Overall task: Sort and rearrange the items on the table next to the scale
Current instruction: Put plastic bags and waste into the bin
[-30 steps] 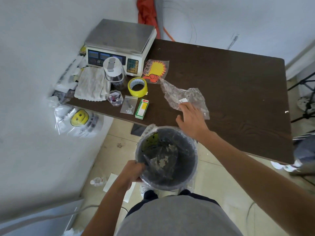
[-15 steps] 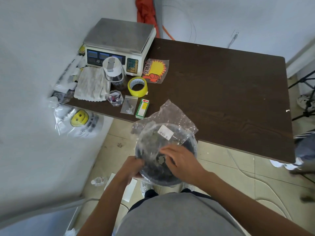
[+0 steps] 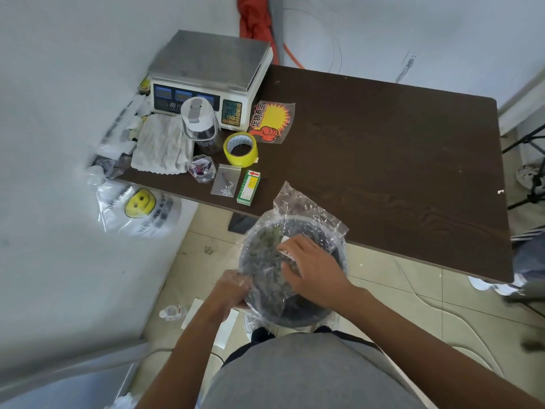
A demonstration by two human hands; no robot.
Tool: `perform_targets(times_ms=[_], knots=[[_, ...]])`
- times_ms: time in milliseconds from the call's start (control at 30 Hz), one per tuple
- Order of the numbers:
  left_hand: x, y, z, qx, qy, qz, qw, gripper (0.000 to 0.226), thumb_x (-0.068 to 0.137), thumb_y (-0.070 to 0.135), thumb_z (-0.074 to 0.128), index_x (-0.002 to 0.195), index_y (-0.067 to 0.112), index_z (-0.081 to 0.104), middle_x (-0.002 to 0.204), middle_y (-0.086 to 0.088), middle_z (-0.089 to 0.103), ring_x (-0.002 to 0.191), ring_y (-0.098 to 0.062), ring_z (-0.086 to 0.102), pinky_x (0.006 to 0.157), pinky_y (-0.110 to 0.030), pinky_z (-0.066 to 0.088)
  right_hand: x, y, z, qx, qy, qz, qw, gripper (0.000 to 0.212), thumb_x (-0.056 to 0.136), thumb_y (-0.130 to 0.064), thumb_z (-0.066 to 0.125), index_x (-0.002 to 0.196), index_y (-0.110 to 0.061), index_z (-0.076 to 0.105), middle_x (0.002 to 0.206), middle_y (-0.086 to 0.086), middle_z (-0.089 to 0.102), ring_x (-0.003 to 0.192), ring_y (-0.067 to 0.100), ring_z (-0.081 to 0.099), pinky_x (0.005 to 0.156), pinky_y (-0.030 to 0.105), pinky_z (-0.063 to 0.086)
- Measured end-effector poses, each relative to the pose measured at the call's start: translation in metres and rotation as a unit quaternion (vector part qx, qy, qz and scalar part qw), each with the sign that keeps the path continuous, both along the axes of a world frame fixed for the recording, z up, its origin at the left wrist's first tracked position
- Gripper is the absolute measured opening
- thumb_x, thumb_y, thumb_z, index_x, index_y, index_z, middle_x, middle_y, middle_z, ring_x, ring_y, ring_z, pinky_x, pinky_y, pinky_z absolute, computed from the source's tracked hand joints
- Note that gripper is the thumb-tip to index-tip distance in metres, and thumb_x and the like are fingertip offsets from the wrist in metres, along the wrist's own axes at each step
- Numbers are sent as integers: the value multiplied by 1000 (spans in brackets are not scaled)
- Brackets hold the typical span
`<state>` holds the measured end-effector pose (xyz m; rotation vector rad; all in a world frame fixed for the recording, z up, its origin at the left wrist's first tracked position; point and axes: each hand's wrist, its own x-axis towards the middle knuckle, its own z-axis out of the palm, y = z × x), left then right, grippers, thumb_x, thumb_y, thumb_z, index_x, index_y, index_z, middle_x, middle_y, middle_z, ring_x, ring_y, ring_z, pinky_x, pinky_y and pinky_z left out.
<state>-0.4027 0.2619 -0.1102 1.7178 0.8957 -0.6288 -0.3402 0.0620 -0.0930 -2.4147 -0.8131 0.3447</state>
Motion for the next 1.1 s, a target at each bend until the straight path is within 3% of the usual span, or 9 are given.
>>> perform_targets(times_ms=[67, 167, 400, 533, 833, 967, 1100], knots=[[-1, -1, 0, -11, -13, -1, 1000, 14, 97, 6, 62, 98, -4, 72, 86, -17, 76, 67, -24, 76, 56, -33, 63, 6, 5, -6, -48, -4, 29, 998, 47, 99, -41, 44, 143, -25, 45, 146, -2, 43, 132, 15, 41, 106, 36, 41], [-1, -1, 1, -26, -25, -23, 999, 12, 94, 7, 66, 101, -1, 72, 96, -20, 76, 82, -29, 77, 73, -43, 65, 11, 14, -15, -114, 12, 70, 991, 55, 99, -45, 43, 151, -25, 38, 158, 6, 32, 146, 24, 28, 118, 46, 26], [4, -8, 18, -22, -5, -15, 1000, 18, 88, 6, 59, 100, 2, 72, 88, -12, 78, 79, -24, 77, 64, -31, 63, 10, 21, -36, -187, 93, 105, 972, 56, 100, -48, 40, 152, -27, 31, 155, 11, 35, 139, 34, 36, 116, 50, 30], [4, -13, 22, -6, -9, -17, 1000, 19, 89, 9, 57, 101, 5, 70, 92, -12, 75, 84, -24, 74, 58, -24, 59, 7, 25, -40, -206, 153, 125, 959, 48, 100, -48, 40, 144, -30, 41, 147, 7, 47, 133, 31, 45, 109, 49, 38], [2, -22, 27, -9, -15, -22, 1000, 16, 87, 9, 57, 95, 4, 70, 93, -18, 74, 85, -30, 73, 75, -38, 65, 3, 34, -51, -304, 205, 158, 917, 50, 93, -45, 55, 134, -16, 52, 133, 9, 57, 117, 29, 56, 101, 45, 45], [-1, -26, 24, 7, -19, -58, 998, 19, 91, 13, 55, 101, 4, 68, 95, -15, 73, 86, -27, 73, 70, -32, 64, 5, 30, -61, -306, 263, 165, 900, 57, 93, -39, 58, 144, -16, 44, 140, 11, 52, 126, 31, 50, 108, 45, 39], [-5, -24, 14, 12, -18, -83, 996, 21, 93, 18, 55, 103, 5, 68, 95, -14, 73, 88, -27, 72, 73, -35, 64, 0, 27, -63, -305, 290, 147, 895, 51, 91, -38, 60, 136, -16, 53, 134, 9, 58, 118, 29, 55, 103, 43, 44]])
